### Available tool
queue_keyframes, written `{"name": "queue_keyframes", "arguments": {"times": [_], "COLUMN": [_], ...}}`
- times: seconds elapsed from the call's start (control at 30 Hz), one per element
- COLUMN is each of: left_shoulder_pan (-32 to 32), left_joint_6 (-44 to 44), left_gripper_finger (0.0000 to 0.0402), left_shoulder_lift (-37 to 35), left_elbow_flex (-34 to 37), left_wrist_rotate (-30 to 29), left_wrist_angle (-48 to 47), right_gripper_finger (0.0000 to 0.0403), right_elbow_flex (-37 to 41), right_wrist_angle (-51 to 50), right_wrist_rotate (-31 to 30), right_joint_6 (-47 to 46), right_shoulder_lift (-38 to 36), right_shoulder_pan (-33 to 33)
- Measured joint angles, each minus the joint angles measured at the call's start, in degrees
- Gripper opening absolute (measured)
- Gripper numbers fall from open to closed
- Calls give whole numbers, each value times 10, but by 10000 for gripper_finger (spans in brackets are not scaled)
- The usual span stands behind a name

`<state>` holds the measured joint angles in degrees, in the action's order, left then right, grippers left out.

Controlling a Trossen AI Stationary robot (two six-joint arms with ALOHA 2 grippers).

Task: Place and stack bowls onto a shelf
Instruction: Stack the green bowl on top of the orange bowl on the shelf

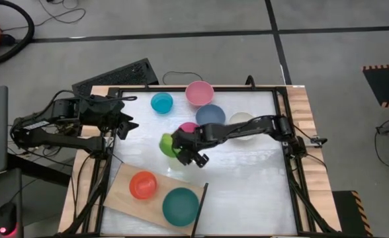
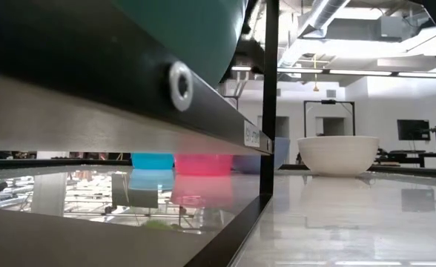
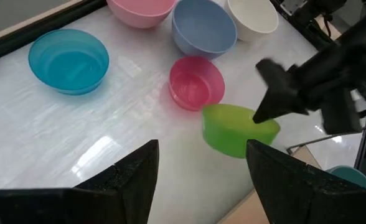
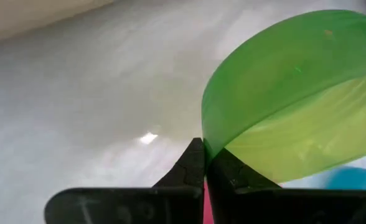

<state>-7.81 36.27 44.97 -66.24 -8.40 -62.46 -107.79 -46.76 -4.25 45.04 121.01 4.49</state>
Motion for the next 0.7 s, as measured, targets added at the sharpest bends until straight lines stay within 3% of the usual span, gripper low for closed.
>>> {"name": "queue_keyframes", "arguments": {"times": [0.2,0.33,0.43,0.7], "left_shoulder_pan": [0,0,0,0], "left_joint_6": [0,1,2,7], "left_gripper_finger": [226,226,226,226], "left_shoulder_lift": [0,0,0,0], "left_elbow_flex": [0,0,0,0], "left_wrist_rotate": [-10,-13,-13,-13], "left_wrist_angle": [0,0,0,0], "right_gripper_finger": [23,23,23,23], "right_elbow_flex": [-113,-139,-141,-145], "right_wrist_angle": [44,110,172,171], "right_wrist_rotate": [42,78,102,104], "right_joint_6": [-37,-75,-44,44], "right_shoulder_lift": [2,13,28,77], "right_shoulder_pan": [-13,12,42,97]}}
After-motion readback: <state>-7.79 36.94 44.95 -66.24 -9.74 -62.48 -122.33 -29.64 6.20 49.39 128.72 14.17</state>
